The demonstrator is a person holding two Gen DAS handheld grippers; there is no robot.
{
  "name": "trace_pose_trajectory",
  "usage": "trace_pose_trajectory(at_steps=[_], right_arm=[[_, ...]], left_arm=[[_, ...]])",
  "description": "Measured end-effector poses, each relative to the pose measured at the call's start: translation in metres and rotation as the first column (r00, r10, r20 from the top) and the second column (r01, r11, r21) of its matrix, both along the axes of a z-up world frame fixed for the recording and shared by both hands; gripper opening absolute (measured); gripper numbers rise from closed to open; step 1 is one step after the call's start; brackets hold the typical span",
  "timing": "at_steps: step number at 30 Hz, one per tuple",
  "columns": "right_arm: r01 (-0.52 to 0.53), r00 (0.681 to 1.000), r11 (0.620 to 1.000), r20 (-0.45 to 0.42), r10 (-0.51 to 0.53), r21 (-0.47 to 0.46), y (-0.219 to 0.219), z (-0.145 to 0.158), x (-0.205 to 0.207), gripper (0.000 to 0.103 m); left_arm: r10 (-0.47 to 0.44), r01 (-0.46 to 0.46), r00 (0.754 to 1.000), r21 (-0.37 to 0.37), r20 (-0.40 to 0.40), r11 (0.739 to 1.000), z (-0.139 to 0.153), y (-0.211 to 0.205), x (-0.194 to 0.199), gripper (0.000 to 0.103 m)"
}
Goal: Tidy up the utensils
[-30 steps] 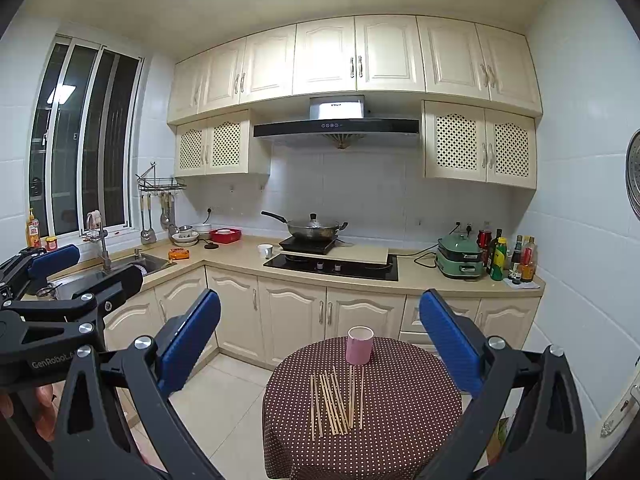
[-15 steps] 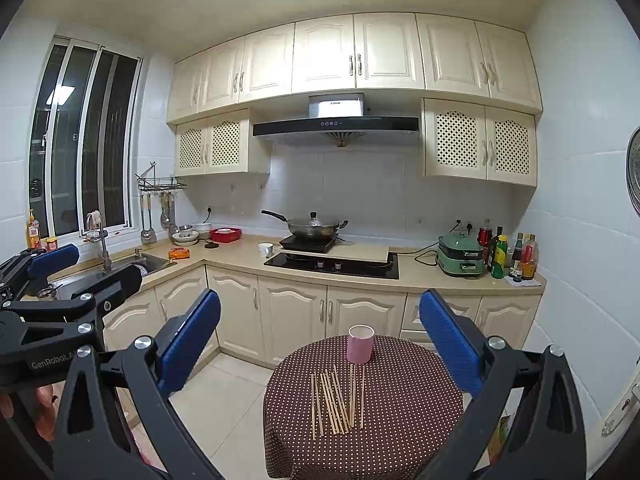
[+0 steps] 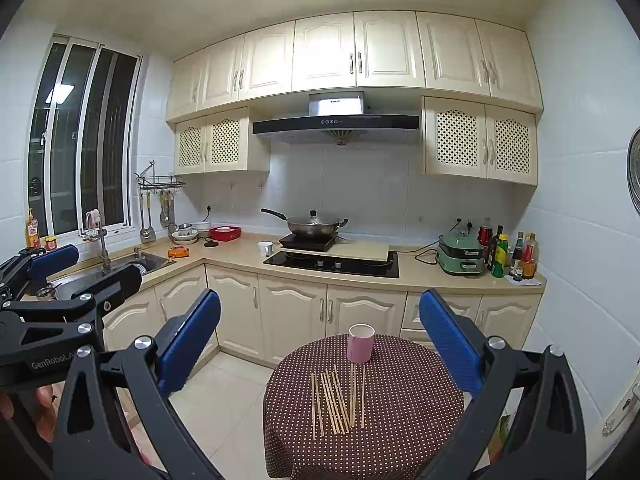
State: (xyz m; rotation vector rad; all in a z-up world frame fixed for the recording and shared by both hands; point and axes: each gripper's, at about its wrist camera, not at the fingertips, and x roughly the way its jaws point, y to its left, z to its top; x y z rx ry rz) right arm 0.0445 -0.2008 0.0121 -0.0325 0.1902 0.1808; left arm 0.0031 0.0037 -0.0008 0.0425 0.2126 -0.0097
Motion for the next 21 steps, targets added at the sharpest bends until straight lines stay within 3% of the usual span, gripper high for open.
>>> trace_pose_trajectory(at_steps=[21], right_arm=[[0.012, 1.0, 1.0, -0.018, -0.012, -0.005, 0.012, -0.009, 0.017, 0.096]], left_arm=[[-0.006, 0.006, 1.0, -0.003, -0.015, 1.0, -0.004, 0.006, 0.014, 0.097]])
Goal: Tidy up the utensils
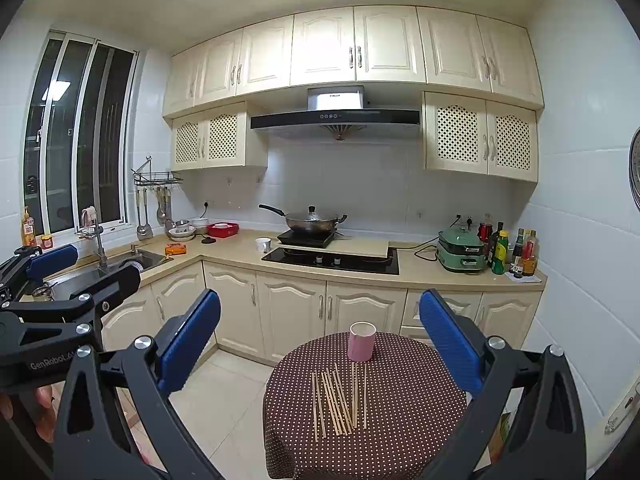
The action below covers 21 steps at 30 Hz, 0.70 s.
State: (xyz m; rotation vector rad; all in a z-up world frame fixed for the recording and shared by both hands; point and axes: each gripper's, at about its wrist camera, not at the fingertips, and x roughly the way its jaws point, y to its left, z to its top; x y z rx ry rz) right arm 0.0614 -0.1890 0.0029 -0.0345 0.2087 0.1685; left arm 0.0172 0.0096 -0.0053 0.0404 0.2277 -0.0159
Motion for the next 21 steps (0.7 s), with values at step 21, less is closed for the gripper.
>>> trace_pose_trajectory(at_steps=[21], right_arm=[[-0.023, 0.996, 0.999, -0.082, 0.025, 0.024, 0.02, -0.016, 0.042, 0.096]], left_arm=[[0.002, -0.001, 0.998, 0.01, -0.059, 1.0, -0.017, 0.026, 0.044, 0.097]])
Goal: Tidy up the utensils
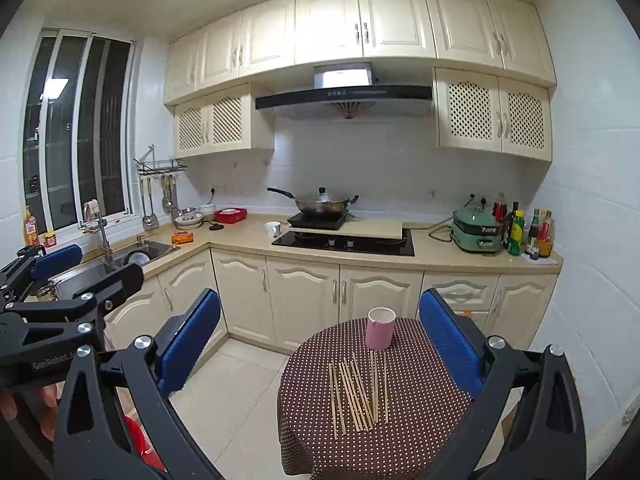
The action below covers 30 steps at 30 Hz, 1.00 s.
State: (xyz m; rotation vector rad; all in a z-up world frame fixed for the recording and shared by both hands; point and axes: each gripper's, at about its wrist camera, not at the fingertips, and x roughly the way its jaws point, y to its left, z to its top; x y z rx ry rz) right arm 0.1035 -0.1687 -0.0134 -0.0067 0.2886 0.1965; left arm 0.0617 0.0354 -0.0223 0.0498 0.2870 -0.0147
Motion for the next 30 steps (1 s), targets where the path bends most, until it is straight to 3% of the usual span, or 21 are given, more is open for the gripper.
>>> trace_pose_trajectory(at_steps=[9, 17, 30], right_arm=[[0.021, 0.998, 1.0, -0.067, -0.021, 0.012, -0.002, -0.018, 0.028, 0.096], [0.032, 0.991, 0.999, -0.134, -0.03, 0.012, -0.018, -0.043, 0.076, 0.096], [-0.039, 0.957, 0.999, -0.288, 0.032, -0.018, -0.057, -0.095, 0.223, 0.096]], left_arm=[[-0.048, 0.048, 0.997, 0.001, -0.067, 0.999, -0.019, -0.002, 0.041, 0.097], [-0.088, 0.089, 0.985, -0.002, -0.149, 0.996, -0.047, -0.021, 0.096, 0.097], [-0.102, 0.085, 0.925, -0.063, -0.367, 0.994, -0.101, -0.063, 0.253, 0.096]])
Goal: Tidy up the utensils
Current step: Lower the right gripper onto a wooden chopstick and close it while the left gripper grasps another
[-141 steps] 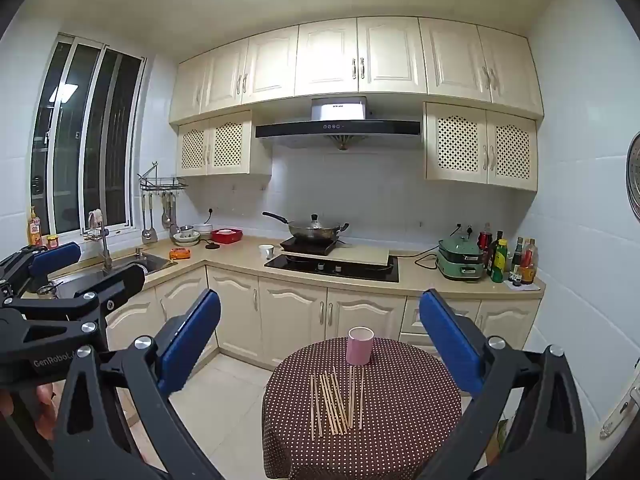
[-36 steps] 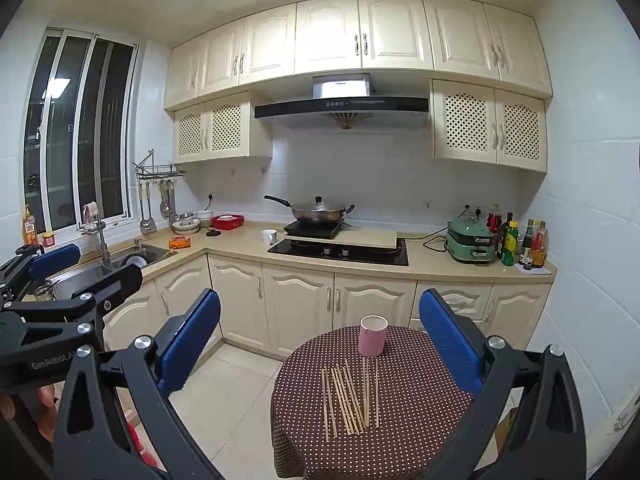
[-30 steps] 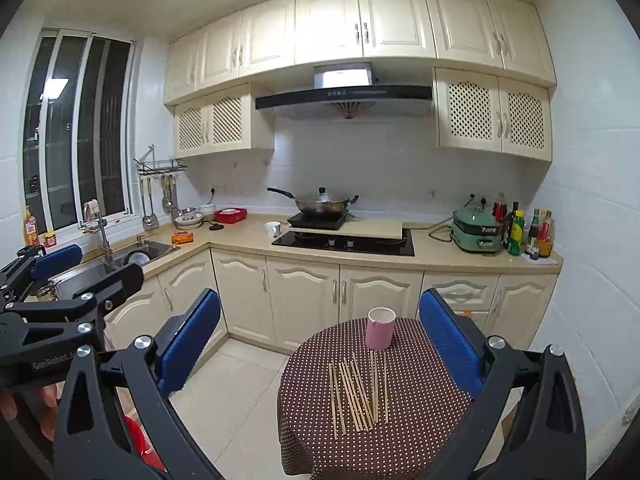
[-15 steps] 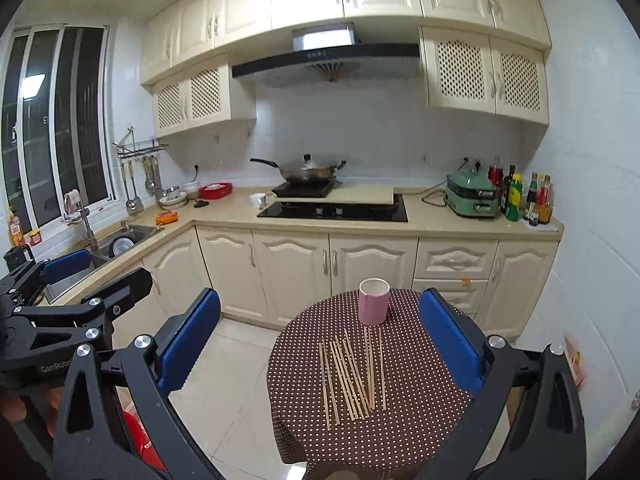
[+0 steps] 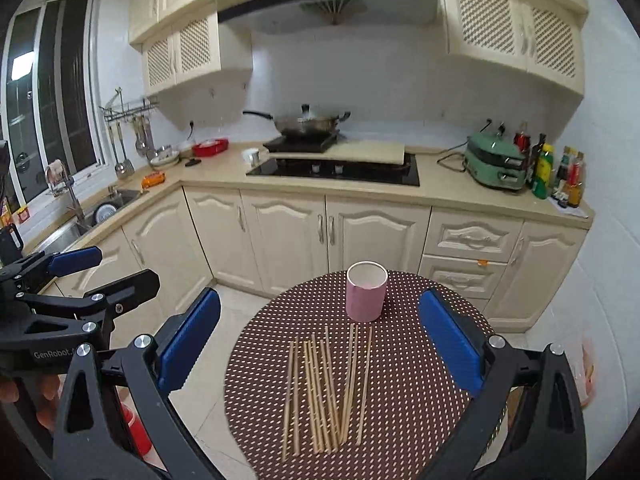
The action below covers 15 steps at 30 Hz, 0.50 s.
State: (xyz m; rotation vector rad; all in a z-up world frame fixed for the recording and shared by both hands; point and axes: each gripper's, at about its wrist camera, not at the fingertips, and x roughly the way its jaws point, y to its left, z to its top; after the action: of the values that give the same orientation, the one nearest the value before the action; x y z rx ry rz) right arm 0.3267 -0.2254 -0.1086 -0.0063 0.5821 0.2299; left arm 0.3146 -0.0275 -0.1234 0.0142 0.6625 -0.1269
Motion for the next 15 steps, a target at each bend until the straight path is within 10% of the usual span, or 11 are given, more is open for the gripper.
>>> trace_pose_trajectory(at_steps=[8, 15], right_arm=[[-0.013, 0.988, 1.0, -0.156, 0.017, 0.024, -0.026, -0.049, 0.081, 0.095], [0.026, 0.932, 0.995, -0.362, 0.011, 0.098, -0.054, -0.112, 0.133, 0.077]], left_arm=[[0.019, -0.023, 0.987, -0.023, -0.16, 0.999, -0.053, -0.016, 0.076, 0.096], [0.04, -0.06, 0.914, -0.036, -0.405, 0.998, -0.142, -0.021, 0.133, 0.096]])
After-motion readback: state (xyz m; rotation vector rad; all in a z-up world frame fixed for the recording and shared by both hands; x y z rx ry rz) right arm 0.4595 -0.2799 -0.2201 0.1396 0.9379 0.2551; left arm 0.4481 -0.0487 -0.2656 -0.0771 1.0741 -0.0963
